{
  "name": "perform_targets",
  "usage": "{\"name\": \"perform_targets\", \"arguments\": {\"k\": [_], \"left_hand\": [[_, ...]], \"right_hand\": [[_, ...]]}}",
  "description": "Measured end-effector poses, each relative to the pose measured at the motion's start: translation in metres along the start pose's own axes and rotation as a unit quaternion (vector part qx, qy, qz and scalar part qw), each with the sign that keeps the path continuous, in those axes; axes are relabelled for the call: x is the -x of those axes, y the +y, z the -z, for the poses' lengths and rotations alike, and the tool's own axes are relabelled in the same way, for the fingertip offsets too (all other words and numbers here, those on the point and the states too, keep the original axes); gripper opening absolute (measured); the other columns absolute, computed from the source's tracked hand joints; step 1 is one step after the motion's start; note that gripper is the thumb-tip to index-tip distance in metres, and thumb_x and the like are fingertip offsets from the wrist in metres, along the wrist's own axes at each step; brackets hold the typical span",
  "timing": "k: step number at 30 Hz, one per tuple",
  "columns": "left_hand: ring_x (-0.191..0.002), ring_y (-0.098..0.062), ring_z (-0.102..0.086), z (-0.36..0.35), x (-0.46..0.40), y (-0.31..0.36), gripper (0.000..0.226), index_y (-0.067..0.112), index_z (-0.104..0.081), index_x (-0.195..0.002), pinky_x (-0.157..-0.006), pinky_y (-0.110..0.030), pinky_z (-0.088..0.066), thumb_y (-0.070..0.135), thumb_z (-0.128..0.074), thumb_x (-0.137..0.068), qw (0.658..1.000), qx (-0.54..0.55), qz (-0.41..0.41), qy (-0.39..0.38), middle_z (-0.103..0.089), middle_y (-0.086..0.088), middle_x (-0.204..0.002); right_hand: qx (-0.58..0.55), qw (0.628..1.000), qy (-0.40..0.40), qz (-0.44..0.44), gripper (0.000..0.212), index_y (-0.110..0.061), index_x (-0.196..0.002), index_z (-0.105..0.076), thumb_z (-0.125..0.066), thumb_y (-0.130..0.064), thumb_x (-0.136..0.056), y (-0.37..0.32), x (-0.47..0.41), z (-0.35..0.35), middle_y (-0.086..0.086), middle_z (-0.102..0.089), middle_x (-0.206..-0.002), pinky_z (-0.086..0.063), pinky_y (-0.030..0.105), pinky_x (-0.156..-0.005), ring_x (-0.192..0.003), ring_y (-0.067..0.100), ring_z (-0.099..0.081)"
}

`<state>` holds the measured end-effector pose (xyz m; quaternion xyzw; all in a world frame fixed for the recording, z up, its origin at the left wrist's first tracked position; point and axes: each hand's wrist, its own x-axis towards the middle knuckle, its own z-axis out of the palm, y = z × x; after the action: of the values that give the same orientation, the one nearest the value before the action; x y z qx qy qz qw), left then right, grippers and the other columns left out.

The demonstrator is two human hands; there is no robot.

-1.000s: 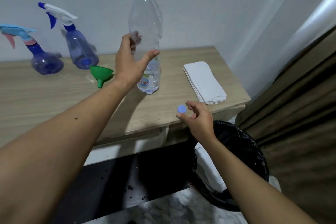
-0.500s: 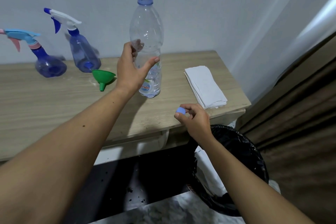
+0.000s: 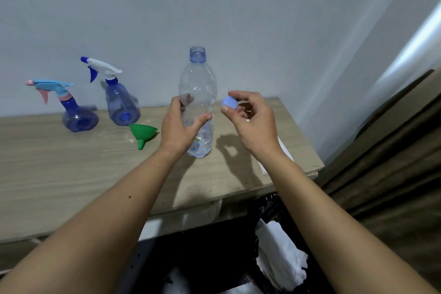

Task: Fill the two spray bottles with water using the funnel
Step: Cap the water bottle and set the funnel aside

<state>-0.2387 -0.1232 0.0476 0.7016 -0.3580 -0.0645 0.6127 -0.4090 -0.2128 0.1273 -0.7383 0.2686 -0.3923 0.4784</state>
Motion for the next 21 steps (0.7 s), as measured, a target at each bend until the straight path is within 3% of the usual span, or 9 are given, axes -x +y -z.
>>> {"name": "perform_targets", "arguments": {"k": [4,9,15,18,21], "left_hand": [[-0.131,-0.004,-0.06,-0.001,-0.003,0.001,0.082,0.02,-0.054,-0.136,-0.115,-0.038,-0.048,0.062,-0.086,-0.073,1.0,0.001,0.01,-0.001,-0.065,0.005,-0.139],[-0.131,-0.006,-0.06,0.001,-0.003,0.001,0.082,0.023,-0.054,-0.136,-0.115,-0.038,-0.049,0.065,-0.083,-0.072,1.0,-0.009,0.02,-0.009,-0.065,0.007,-0.139],[-0.128,-0.01,-0.062,0.004,-0.006,0.001,0.079,0.026,-0.054,-0.135,-0.111,-0.04,-0.051,0.066,-0.081,-0.072,0.999,-0.019,0.023,-0.015,-0.065,0.007,-0.137],[-0.128,-0.01,-0.062,0.004,-0.008,0.0,0.079,0.027,-0.054,-0.135,-0.111,-0.041,-0.051,0.067,-0.081,-0.072,0.999,-0.022,0.019,-0.023,-0.065,0.008,-0.136],[-0.128,-0.007,-0.061,0.003,-0.009,-0.002,0.079,0.028,-0.054,-0.135,-0.111,-0.039,-0.05,0.067,-0.082,-0.073,0.999,-0.026,0.016,-0.027,-0.064,0.01,-0.137]], "right_hand": [[0.021,0.996,-0.016,0.084,0.029,-0.017,-0.118,-0.075,-0.081,-0.014,-0.09,-0.045,-0.042,-0.014,-0.003,-0.068,-0.115,-0.051,0.015,-0.082,-0.087,0.007,-0.066],[0.026,0.99,-0.052,0.13,0.028,-0.013,-0.125,-0.074,-0.073,-0.015,-0.097,-0.072,-0.074,-0.034,-0.002,-0.066,-0.12,-0.053,0.016,-0.09,-0.103,0.009,-0.069],[0.064,0.983,-0.111,0.128,0.028,-0.014,-0.129,-0.073,-0.066,-0.014,-0.102,-0.071,-0.091,-0.046,-0.003,-0.062,-0.122,-0.054,0.02,-0.096,-0.105,0.011,-0.069],[0.042,0.987,-0.103,0.118,0.031,-0.014,-0.132,-0.071,-0.067,-0.013,-0.101,-0.065,-0.089,-0.044,-0.005,-0.061,-0.121,-0.055,0.029,-0.102,-0.108,0.013,-0.068],[0.022,0.99,-0.095,0.101,0.025,-0.016,-0.123,-0.074,-0.071,-0.014,-0.098,-0.063,-0.087,-0.042,-0.003,-0.064,-0.121,-0.055,0.025,-0.096,-0.104,0.012,-0.07]]}}
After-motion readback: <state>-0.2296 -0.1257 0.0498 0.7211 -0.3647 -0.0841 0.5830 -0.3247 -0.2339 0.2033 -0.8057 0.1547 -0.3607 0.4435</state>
